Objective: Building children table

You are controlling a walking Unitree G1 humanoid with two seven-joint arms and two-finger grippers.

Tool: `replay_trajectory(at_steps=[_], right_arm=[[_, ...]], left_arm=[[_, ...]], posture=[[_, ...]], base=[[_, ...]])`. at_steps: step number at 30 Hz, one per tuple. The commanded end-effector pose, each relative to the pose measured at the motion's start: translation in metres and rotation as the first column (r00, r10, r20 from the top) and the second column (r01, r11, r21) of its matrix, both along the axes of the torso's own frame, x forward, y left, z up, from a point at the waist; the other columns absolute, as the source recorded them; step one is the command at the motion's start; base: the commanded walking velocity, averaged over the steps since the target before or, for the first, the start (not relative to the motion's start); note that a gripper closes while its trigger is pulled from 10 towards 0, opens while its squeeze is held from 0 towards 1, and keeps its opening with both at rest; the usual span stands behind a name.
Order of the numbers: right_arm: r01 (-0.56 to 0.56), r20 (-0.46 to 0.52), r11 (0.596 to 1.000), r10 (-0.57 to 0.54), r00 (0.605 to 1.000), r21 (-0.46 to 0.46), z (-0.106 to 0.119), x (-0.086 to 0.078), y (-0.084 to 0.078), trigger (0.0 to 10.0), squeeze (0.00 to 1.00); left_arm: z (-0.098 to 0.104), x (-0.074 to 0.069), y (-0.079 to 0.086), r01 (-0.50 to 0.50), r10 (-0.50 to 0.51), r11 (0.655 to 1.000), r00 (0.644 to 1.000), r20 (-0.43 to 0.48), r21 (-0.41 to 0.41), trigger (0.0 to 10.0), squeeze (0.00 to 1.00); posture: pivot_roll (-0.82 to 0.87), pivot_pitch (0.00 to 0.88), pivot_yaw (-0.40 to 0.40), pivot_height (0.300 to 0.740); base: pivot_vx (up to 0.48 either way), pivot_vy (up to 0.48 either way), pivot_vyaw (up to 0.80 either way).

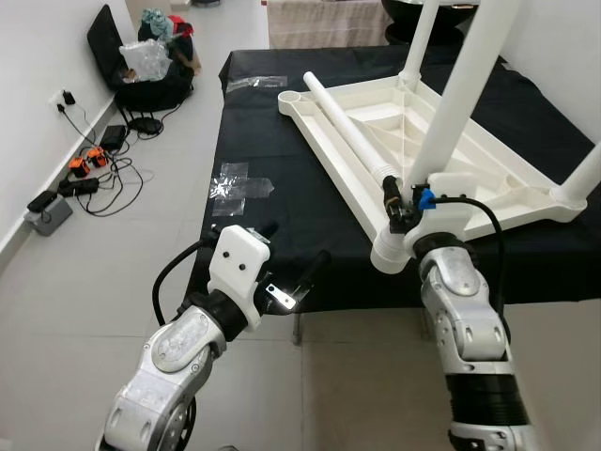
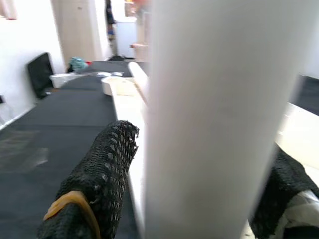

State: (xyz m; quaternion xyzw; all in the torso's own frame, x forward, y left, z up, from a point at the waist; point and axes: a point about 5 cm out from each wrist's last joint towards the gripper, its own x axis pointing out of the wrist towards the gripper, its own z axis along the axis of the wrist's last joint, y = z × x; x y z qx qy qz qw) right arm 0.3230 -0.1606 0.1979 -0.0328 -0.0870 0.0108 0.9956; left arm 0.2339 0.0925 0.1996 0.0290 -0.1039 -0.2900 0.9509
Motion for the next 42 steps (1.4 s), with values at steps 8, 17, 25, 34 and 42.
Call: replay_trajectory(at_steps=[8, 17, 25, 34, 42], right_arm=[[-0.197, 0.037, 0.979, 0.195, 0.980, 0.057, 0.005, -0.004, 0.018, 10.0, 0.00], [-0.275, 0.075, 0.961, 0.277, 0.958, -0.032, 0.035, 0.019, -0.011, 10.0, 0.00], [-0.354, 0.082, 0.934, 0.357, 0.931, -0.044, 0.049, 0.036, -0.018, 10.0, 1.00], [-0.690, -0.047, 0.724, 0.690, 0.723, 0.005, 0.043, 0.033, -0.015, 10.0, 0.00], [-0.833, -0.111, 0.549, 0.834, 0.540, 0.068, 0.037, 0.038, -0.018, 10.0, 0.00]], left_arm=[[-0.003, -0.001, 0.001, -0.006, 0.006, 1.000, 1.000, -0.004, 0.008, 10.0, 0.00], [-0.002, 0.000, 0.001, -0.008, 0.008, 1.000, 1.000, 0.000, 0.006, 10.0, 0.00], [-0.001, 0.001, 0.000, -0.012, 0.012, 1.000, 1.000, 0.006, 0.006, 10.0, 0.00], [-0.001, 0.001, 0.002, -0.015, 0.015, 1.000, 1.000, 0.004, 0.006, 10.0, 0.00], [0.000, 0.001, 0.000, -0.013, 0.013, 1.000, 1.000, 0.009, 0.003, 10.0, 0.00]], posture=[[0.04, 0.041, -0.030, 0.740], [0.03, 0.041, -0.034, 0.740], [0.04, 0.045, -0.039, 0.740], [0.04, 0.050, -0.041, 0.740], [0.04, 0.050, -0.041, 0.740]], base=[[0.000, 0.000, 0.00], [0.000, 0.000, 0.00], [0.000, 0.000, 0.00], [0.000, 0.000, 0.00], [0.000, 0.000, 0.00]])
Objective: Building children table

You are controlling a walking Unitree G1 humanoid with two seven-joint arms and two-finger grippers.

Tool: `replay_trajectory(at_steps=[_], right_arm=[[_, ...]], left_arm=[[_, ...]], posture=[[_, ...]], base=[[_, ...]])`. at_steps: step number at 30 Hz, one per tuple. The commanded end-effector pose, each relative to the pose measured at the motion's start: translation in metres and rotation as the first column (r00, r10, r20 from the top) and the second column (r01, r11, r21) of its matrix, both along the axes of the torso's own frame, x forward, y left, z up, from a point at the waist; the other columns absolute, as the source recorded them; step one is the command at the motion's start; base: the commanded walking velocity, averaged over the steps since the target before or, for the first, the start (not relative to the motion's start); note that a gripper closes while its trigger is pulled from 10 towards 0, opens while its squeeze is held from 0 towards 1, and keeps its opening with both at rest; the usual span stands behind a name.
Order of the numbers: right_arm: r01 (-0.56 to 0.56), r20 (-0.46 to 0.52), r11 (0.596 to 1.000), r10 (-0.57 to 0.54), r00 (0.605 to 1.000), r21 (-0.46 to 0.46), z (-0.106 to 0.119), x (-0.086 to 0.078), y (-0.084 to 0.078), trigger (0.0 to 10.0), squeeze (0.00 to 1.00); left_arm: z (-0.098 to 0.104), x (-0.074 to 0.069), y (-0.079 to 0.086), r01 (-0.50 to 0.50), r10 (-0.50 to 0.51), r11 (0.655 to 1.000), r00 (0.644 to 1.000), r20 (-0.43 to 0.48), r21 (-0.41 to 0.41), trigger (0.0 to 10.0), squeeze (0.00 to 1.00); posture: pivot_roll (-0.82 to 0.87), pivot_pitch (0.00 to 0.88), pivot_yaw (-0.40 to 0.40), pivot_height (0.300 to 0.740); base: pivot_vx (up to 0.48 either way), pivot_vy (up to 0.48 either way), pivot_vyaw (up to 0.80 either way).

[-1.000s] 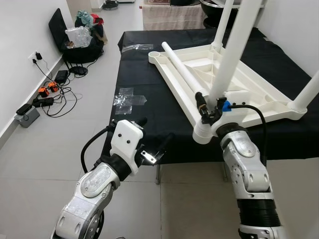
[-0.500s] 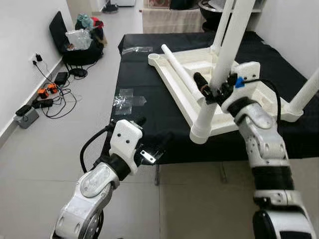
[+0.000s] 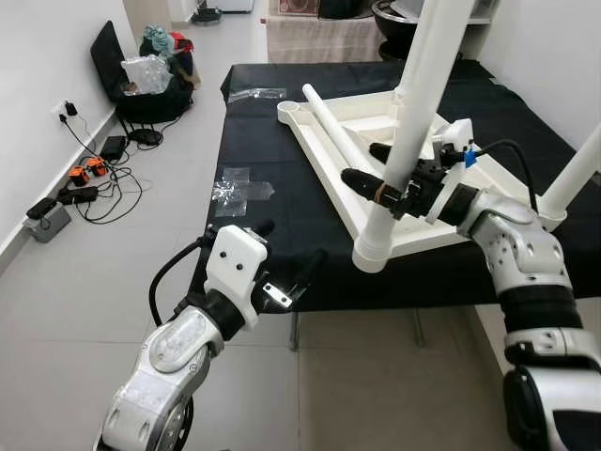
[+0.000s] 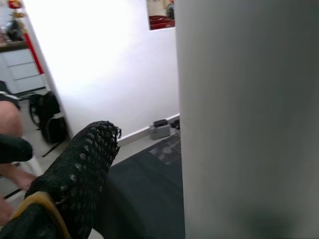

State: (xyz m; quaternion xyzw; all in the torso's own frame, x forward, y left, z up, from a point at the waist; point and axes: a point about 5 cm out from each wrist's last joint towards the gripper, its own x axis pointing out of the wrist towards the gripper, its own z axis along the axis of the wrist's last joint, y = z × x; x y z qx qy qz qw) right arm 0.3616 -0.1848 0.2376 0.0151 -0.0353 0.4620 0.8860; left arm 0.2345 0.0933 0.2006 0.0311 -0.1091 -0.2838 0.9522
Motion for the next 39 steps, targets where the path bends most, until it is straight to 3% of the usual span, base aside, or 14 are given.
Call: replay_trajectory(at_steps=[1, 8, 9, 11, 12, 21, 23, 26, 28, 30, 34, 37, 38, 39], right_arm=[[-0.051, -0.014, 0.999, 0.051, 0.999, -0.005, -0.003, 0.000, 0.007, 10.0, 0.00], [-0.018, -0.021, 1.000, 0.018, 1.000, -0.009, -0.001, 0.011, 0.008, 10.0, 0.00], [0.018, -0.021, 1.000, -0.018, 1.000, -0.005, 0.000, 0.018, 0.011, 5.2, 0.00], [0.018, -0.021, 1.000, -0.018, 1.000, -0.005, 0.000, 0.018, 0.011, 5.2, 0.00], [0.028, -0.014, 1.000, -0.028, 0.999, 0.003, 0.001, 0.022, 0.018, 0.0, 0.00], [0.220, 0.030, 0.975, -0.219, 0.975, -0.035, -0.004, 0.033, 0.019, 0.0, 0.00], [0.527, 0.053, 0.844, -0.525, 0.850, -0.098, -0.016, 0.039, 0.004, 0.0, 0.00], [0.685, 0.044, 0.722, -0.684, 0.728, -0.097, -0.022, 0.041, -0.008, 0.0, 0.00], [0.814, 0.021, 0.574, -0.816, 0.578, -0.089, -0.029, 0.039, -0.019, 0.0, 0.00], [0.814, 0.021, 0.574, -0.816, 0.578, -0.089, -0.029, 0.039, -0.019, 0.0, 0.00], [0.971, -0.079, 0.237, -0.969, 0.235, -0.012, -0.037, 0.019, -0.014, 0.0, 0.00], [0.975, -0.103, 0.221, -0.970, 0.220, -0.005, -0.037, 0.016, -0.005, 0.0, 0.00], [0.971, -0.138, 0.240, -0.961, 0.239, 0.009, -0.037, 0.015, 0.009, 4.7, 0.00], [0.971, -0.138, 0.240, -0.961, 0.239, 0.009, -0.037, 0.015, 0.009, 4.7, 0.00]], left_arm=[[-0.001, 0.001, 0.000, 0.000, 0.000, 1.000, 1.000, -0.003, 0.003, 10.0, 0.00], [-0.002, -0.002, -0.003, 0.020, -0.020, 1.000, 1.000, -0.011, -0.001, 10.0, 0.00], [-0.002, -0.004, -0.006, 0.033, -0.033, 0.999, 0.999, -0.017, -0.005, 10.0, 0.00], [-0.002, -0.004, -0.006, 0.033, -0.033, 0.999, 0.999, -0.017, -0.005, 10.0, 0.00], [-0.003, -0.007, -0.010, 0.049, -0.050, 0.999, 0.998, -0.024, -0.012, 10.0, 0.00], [-0.011, -0.009, -0.012, 0.060, -0.060, 0.998, 0.997, -0.053, -0.015, 10.0, 0.00], [-0.013, -0.007, -0.011, 0.041, -0.042, 0.999, 0.998, -0.054, -0.013, 10.0, 0.00], [-0.012, -0.006, -0.011, 0.037, -0.038, 0.999, 0.998, -0.051, -0.013, 10.0, 0.00], [-0.011, -0.006, -0.011, 0.037, -0.037, 0.999, 0.998, -0.050, -0.013, 10.0, 0.00], [-0.011, -0.006, -0.011, 0.037, -0.037, 0.999, 0.998, -0.050, -0.013, 10.0, 0.00], [-0.011, -0.006, -0.010, 0.033, -0.034, 0.999, 0.998, -0.047, -0.011, 10.0, 0.00], [-0.010, -0.007, -0.010, 0.034, -0.034, 0.999, 0.998, -0.046, -0.012, 10.0, 0.00], [-0.011, -0.007, -0.011, 0.034, -0.034, 0.999, 0.998, -0.046, -0.012, 10.0, 0.00], [-0.011, -0.007, -0.011, 0.034, -0.034, 0.999, 0.998, -0.046, -0.012, 10.0, 0.00]], posture=[[0.04, 0.050, -0.041, 0.740], [0.05, 0.053, -0.039, 0.740], [0.05, 0.055, -0.038, 0.740], [0.05, 0.055, -0.038, 0.740], [0.05, 0.056, -0.041, 0.740], [0.05, 0.056, -0.041, 0.740], [0.05, 0.059, -0.043, 0.740], [0.05, 0.061, -0.041, 0.740], [0.05, 0.061, -0.041, 0.740], [0.05, 0.061, -0.041, 0.740], [0.05, 0.061, -0.040, 0.740], [0.05, 0.059, -0.039, 0.740], [0.05, 0.057, -0.037, 0.740], [0.05, 0.057, -0.037, 0.740]], base=[[0.000, 0.000, 0.00], [0.000, 0.000, 0.00], [0.000, 0.000, 0.00], [0.000, 0.000, 0.00], [0.000, 0.000, 0.00], [0.000, 0.000, 0.00], [0.000, 0.000, 0.00], [0.000, 0.000, 0.00], [0.000, 0.000, 0.00], [0.000, 0.000, 0.00], [0.000, 0.000, 0.00], [0.000, 0.000, 0.00], [0.000, 0.000, 0.00], [0.000, 0.000, 0.00]])
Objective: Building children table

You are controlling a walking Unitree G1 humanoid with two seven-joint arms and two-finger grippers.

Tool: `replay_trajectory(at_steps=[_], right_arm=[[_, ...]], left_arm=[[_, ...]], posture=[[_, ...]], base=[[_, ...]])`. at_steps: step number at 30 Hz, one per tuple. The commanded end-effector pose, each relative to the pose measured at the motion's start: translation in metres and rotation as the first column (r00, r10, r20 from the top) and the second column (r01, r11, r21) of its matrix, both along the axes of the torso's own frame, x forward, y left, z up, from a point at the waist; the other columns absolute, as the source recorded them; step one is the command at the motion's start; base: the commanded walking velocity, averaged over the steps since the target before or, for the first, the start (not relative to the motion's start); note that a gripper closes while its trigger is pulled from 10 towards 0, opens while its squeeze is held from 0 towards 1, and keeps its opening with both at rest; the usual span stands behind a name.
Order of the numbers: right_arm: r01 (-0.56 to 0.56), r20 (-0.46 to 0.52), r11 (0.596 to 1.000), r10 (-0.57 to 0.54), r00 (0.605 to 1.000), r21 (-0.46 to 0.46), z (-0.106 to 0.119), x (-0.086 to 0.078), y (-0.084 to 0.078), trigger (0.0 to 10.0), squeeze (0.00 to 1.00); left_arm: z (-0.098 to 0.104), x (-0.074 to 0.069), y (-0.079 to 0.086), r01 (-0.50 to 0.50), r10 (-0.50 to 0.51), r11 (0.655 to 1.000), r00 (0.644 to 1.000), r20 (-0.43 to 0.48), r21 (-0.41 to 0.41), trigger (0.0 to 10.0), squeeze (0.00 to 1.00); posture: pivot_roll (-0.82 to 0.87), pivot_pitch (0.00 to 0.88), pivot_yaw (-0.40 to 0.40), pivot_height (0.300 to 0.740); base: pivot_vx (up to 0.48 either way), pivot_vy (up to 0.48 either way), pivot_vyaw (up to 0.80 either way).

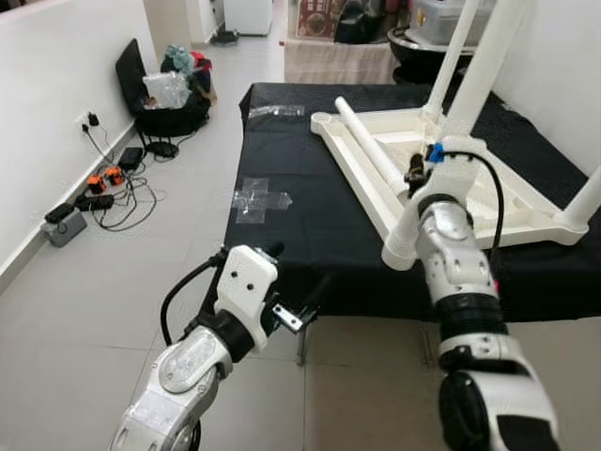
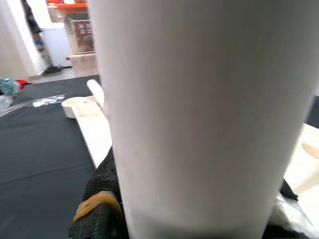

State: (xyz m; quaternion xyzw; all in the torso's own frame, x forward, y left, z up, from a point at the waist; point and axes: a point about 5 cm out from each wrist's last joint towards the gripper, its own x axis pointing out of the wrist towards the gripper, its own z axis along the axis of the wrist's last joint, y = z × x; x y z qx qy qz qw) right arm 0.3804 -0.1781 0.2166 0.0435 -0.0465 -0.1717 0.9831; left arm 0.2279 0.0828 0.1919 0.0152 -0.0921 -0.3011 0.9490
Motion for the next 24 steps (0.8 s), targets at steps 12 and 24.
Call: replay_trajectory(at_steps=[12, 24], right_arm=[[-0.249, 0.141, 0.965, 0.259, 0.956, -0.083, 0.016, 0.003, 0.030, 10.0, 0.00], [-0.799, 0.054, 0.600, 0.798, 0.600, 0.018, -0.001, 0.001, 0.004, 10.0, 0.00]], left_arm=[[-0.002, 0.000, -0.001, -0.007, 0.007, 1.000, 1.000, 0.001, 0.008, 10.0, 0.00], [0.001, -0.001, 0.000, -0.001, 0.001, 1.000, 1.000, 0.013, 0.008, 10.0, 0.00]], posture=[[0.05, 0.039, -0.044, 0.740], [0.05, 0.032, -0.048, 0.740]], base=[[0.000, 0.000, 0.00], [0.000, 0.000, 0.00]])
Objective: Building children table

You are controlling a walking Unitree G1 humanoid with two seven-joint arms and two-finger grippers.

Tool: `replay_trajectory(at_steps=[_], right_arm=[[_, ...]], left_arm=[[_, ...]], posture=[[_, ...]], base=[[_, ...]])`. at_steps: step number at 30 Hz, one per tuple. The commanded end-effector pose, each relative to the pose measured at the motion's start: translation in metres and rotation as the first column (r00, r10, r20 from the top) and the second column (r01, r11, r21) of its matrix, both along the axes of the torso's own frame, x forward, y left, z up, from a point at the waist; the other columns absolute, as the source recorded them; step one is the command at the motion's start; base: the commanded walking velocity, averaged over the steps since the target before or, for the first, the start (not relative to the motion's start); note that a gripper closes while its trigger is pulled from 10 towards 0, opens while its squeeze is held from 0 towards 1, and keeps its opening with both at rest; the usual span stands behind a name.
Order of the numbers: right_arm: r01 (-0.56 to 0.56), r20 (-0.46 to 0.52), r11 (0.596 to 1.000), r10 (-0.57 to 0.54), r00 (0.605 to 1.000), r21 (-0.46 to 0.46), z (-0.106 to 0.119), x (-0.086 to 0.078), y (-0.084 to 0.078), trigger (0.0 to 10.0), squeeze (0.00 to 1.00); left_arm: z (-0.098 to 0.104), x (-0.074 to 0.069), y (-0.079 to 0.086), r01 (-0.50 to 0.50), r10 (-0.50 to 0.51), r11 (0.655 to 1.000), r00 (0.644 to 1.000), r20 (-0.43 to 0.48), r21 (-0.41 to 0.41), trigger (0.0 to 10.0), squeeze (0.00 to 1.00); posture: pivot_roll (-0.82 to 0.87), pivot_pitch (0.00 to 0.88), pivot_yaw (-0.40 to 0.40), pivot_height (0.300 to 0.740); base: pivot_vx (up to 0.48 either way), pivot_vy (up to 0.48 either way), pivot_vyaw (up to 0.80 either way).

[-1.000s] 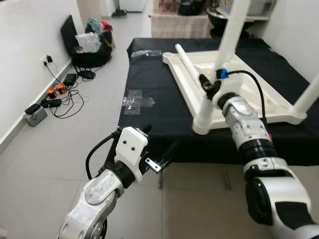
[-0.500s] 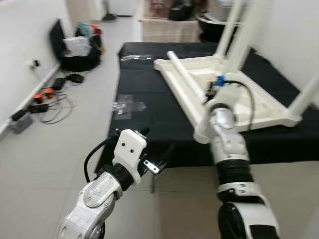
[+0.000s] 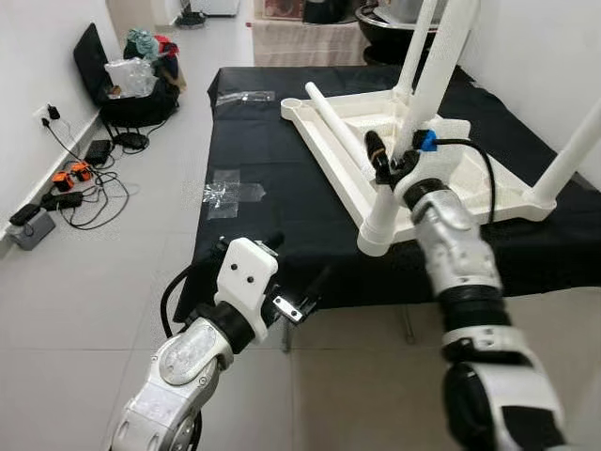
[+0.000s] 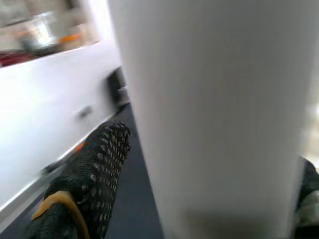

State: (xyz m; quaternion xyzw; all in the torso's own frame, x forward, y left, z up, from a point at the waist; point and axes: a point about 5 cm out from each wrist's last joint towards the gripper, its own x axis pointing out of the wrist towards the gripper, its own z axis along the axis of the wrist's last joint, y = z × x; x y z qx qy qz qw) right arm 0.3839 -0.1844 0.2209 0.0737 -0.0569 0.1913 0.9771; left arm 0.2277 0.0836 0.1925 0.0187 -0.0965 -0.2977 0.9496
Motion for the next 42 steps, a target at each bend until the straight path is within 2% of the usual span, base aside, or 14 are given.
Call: replay_trajectory(at_steps=[1, 4, 9, 11, 17, 18, 19, 20, 21, 29, 34, 39, 41, 42], right_arm=[[-0.195, -0.022, 0.981, 0.195, 0.980, 0.006, -0.005, -0.003, 0.011, 10.0, 0.00], [-0.418, -0.012, 0.908, 0.418, 0.908, -0.022, -0.005, -0.009, 0.019, 10.0, 0.00], [-0.482, -0.009, 0.876, 0.482, 0.876, -0.026, -0.003, -0.010, 0.024, 10.0, 0.00], [-0.593, -0.024, 0.805, 0.593, 0.805, 0.003, -0.002, -0.007, 0.035, 10.0, 0.00], [-0.626, -0.055, 0.780, 0.624, 0.779, -0.013, -0.004, -0.002, 0.045, 10.0, 0.00], [-0.609, -0.066, 0.792, 0.606, 0.793, -0.041, -0.005, 0.001, 0.049, 2.4, 0.00], [-0.609, -0.066, 0.792, 0.606, 0.793, -0.041, -0.005, 0.001, 0.049, 2.4, 0.00], [-0.581, -0.065, 0.811, 0.577, 0.814, -0.067, -0.005, 0.003, 0.050, 0.0, 0.00], [-0.581, -0.065, 0.811, 0.577, 0.814, -0.067, -0.005, 0.003, 0.050, 0.0, 0.00], [-0.364, 0.003, 0.915, 0.370, 0.929, -0.173, 0.001, 0.012, 0.036, 0.0, 0.00], [-0.076, 0.039, 0.976, 0.086, 0.996, -0.205, 0.000, 0.017, 0.017, 0.0, 0.00], [0.142, 0.035, 0.960, -0.138, 0.990, -0.242, -0.008, 0.017, 0.003, 0.0, 0.00], [0.402, 0.020, 0.889, -0.407, 0.913, -0.219, -0.019, 0.010, -0.004, 0.0, 0.00], [0.402, 0.020, 0.889, -0.407, 0.913, -0.219, -0.019, 0.010, -0.004, 0.0, 0.00]], left_arm=[[0.000, -0.001, -0.001, 0.007, -0.007, 1.000, 1.000, 0.003, 0.004, 10.0, 0.00], [0.001, -0.001, -0.003, 0.013, -0.013, 1.000, 1.000, 0.007, 0.001, 10.0, 0.00], [0.002, -0.001, -0.004, 0.015, -0.015, 1.000, 1.000, 0.008, -0.001, 10.0, 0.00], [0.003, -0.001, -0.005, 0.017, -0.017, 1.000, 1.000, 0.012, -0.004, 10.0, 0.00], [0.006, -0.001, -0.006, 0.018, -0.018, 1.000, 1.000, 0.018, -0.009, 10.0, 0.00], [0.007, -0.001, -0.006, 0.018, -0.018, 1.000, 1.000, 0.020, -0.010, 10.0, 0.00], [0.007, -0.001, -0.006, 0.018, -0.018, 1.000, 1.000, 0.020, -0.010, 10.0, 0.00], [0.008, 0.000, -0.006, 0.016, -0.016, 1.000, 1.000, 0.023, -0.012, 10.0, 0.00], [0.008, 0.000, -0.006, 0.016, -0.016, 1.000, 1.000, 0.023, -0.012, 10.0, 0.00], [0.008, 0.000, -0.006, 0.013, -0.012, 1.000, 1.000, 0.027, -0.014, 10.0, 0.00], [0.009, 0.002, -0.005, 0.004, -0.004, 1.000, 1.000, 0.030, -0.013, 10.0, 0.00], [0.009, 0.003, -0.004, 0.000, 0.000, 1.000, 0.999, 0.032, -0.011, 10.0, 0.00], [0.009, 0.004, -0.004, -0.002, 0.002, 1.000, 0.999, 0.033, -0.010, 10.0, 0.00], [0.009, 0.004, -0.004, -0.002, 0.002, 1.000, 0.999, 0.033, -0.010, 10.0, 0.00]], posture=[[0.05, 0.032, -0.048, 0.740], [0.06, 0.034, -0.052, 0.740], [0.06, 0.035, -0.052, 0.740], [0.07, 0.036, -0.054, 0.740], [0.07, 0.041, -0.053, 0.740], [0.07, 0.041, -0.053, 0.740], [0.07, 0.041, -0.053, 0.740], [0.08, 0.044, -0.057, 0.740], [0.08, 0.044, -0.057, 0.740], [0.07, 0.047, -0.053, 0.740], [0.07, 0.048, -0.057, 0.740], [0.06, 0.051, -0.052, 0.740], [0.06, 0.051, -0.050, 0.740], [0.06, 0.051, -0.050, 0.740]], base=[[0.000, 0.000, 0.00], [0.000, 0.000, 0.00], [0.000, 0.000, 0.00], [0.000, 0.000, 0.00], [0.000, 0.000, 0.00], [0.000, 0.000, 0.00], [0.000, 0.000, 0.00], [0.000, 0.000, 0.00], [0.000, 0.000, 0.00], [0.000, 0.000, 0.00], [0.000, 0.000, 0.00], [0.000, 0.000, 0.00], [0.000, 0.000, 0.00], [0.000, 0.000, 0.00]])
